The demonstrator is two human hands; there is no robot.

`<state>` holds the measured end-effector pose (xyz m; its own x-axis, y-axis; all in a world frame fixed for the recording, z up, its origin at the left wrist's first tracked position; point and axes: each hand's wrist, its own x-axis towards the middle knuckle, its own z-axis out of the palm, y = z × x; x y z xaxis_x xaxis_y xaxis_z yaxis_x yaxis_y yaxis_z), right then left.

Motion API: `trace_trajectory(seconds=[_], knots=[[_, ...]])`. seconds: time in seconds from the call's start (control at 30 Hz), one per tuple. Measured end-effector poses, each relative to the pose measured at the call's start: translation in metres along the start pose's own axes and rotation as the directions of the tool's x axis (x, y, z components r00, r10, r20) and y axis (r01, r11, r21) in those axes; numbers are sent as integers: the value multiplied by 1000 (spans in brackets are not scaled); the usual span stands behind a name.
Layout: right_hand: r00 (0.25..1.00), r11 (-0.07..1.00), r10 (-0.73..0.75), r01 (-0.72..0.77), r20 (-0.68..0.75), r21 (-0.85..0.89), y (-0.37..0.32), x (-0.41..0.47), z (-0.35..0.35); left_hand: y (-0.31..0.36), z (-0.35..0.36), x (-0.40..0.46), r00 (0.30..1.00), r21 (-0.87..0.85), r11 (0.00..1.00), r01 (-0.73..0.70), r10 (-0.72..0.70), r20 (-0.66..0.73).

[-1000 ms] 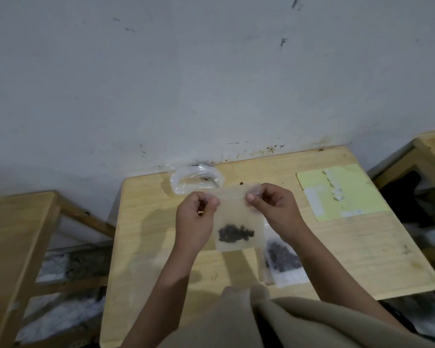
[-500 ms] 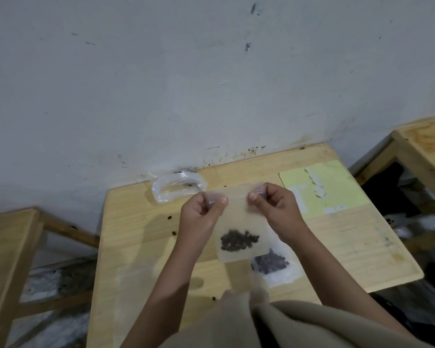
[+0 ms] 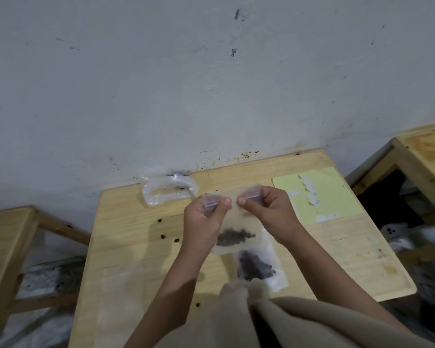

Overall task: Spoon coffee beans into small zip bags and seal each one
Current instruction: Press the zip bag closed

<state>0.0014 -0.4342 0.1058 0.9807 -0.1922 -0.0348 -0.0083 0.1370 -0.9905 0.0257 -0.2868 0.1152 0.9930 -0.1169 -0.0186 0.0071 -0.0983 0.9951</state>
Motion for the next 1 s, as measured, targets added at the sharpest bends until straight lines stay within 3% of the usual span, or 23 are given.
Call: trace_trajectory(seconds=[0.17,0.43,0.63,0.8,1.0], knots=[[999,999,-40,40,10,-6,1,3,-12,2,13,0,998,-64,997,41,-37,52],[994,998,15,-9,112,-55,7,6,-33,-9,30,2,1000,52,999,-7,7,11],[987,986,160,-160,-22,-35,18,7,-51,-23,39,4,979,-92,977,192,-197,-55],[975,974,180,-195,-133,-116,36,3,-51,-40,38,-6,967,-101,965,243,-249,-60],[935,936,335,-344,-115,-72,51,-7,-62,-68,35,-6,890,-134,893,430,-444,-104]])
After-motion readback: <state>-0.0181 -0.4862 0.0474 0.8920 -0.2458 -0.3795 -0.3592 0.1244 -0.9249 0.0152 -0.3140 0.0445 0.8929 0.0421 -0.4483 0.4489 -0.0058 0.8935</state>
